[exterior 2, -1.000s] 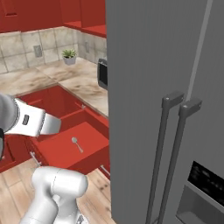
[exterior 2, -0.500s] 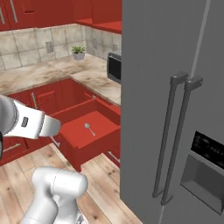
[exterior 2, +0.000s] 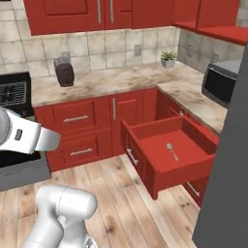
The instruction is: Organize the utensils by type. Pick up the wooden spoons from the counter and place them in the open cabinet. Then pick up the metallic utensils from the counter and place them in the open drawer.
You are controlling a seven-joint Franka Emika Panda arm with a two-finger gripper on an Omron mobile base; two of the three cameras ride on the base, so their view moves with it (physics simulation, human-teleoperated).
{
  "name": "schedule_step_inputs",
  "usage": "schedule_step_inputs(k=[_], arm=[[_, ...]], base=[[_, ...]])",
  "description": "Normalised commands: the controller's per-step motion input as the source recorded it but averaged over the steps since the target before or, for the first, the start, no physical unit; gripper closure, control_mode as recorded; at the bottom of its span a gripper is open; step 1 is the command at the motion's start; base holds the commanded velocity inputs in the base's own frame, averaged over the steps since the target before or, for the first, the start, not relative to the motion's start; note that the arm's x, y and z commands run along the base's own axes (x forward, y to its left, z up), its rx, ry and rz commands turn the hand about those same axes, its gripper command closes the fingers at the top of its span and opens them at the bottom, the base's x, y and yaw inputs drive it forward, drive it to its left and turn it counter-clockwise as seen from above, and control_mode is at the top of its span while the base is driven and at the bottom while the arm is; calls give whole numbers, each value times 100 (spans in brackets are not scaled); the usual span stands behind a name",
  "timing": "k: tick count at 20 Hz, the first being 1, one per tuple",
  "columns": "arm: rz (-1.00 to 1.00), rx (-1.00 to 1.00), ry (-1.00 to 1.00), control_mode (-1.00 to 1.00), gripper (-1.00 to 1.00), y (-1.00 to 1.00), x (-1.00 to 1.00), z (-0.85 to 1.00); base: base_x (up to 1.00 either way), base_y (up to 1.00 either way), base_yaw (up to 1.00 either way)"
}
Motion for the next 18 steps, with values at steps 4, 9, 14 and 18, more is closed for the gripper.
schedule_step_inputs(k=[4, 9, 14, 18], arm=[[0, 0, 0, 100, -100, 0, 0, 0], [0, 0, 0, 100, -100, 0, 0, 0], [0, 0, 0, 100, -100, 0, 0, 0], [0, 0, 0, 100, -100, 0, 0, 0]], base=[[0, 60, 76], [2, 71, 72], [58, 65, 42], [55, 47, 4]])
